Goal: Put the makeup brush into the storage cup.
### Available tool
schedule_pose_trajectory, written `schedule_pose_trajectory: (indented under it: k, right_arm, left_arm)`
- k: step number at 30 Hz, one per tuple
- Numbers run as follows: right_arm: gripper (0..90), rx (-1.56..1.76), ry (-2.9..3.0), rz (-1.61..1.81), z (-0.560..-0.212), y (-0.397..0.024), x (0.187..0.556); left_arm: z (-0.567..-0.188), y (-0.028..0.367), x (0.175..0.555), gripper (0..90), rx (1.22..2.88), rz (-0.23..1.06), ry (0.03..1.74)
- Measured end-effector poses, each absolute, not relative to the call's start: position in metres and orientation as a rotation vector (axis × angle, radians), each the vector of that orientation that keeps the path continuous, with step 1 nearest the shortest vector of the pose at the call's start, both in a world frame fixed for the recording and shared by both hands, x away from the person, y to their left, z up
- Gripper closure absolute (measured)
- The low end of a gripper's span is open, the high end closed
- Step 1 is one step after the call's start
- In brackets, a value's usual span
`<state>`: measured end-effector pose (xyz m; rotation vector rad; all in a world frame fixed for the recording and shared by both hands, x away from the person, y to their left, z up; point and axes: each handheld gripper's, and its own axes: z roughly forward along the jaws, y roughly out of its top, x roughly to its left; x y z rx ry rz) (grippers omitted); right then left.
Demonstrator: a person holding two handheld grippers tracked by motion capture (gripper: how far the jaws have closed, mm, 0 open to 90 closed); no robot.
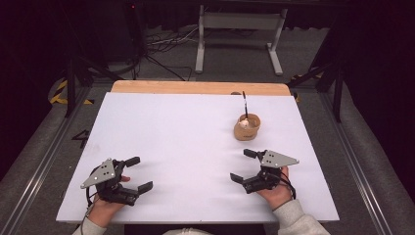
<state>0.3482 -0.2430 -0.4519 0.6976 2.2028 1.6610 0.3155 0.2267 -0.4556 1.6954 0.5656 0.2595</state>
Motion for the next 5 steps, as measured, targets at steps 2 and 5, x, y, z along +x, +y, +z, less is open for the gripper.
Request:
schedule_pose_trajectory:
  k: [2, 5]
  right_arm:
    - [0.0, 0.696, 2.201, 1.663, -0.4518, -0.2427, 0.3480]
    - [0.0, 0.696, 2.199, 1.665, -0.4514, -0.2429, 0.3476]
  left_arm:
    - [-0.4555, 0.2262, 0.3153, 1.5, 1.698, 0.259, 0.563]
    - [-0.4554, 0.2260, 0.3155, 1.4, 1.698, 0.260, 0.563]
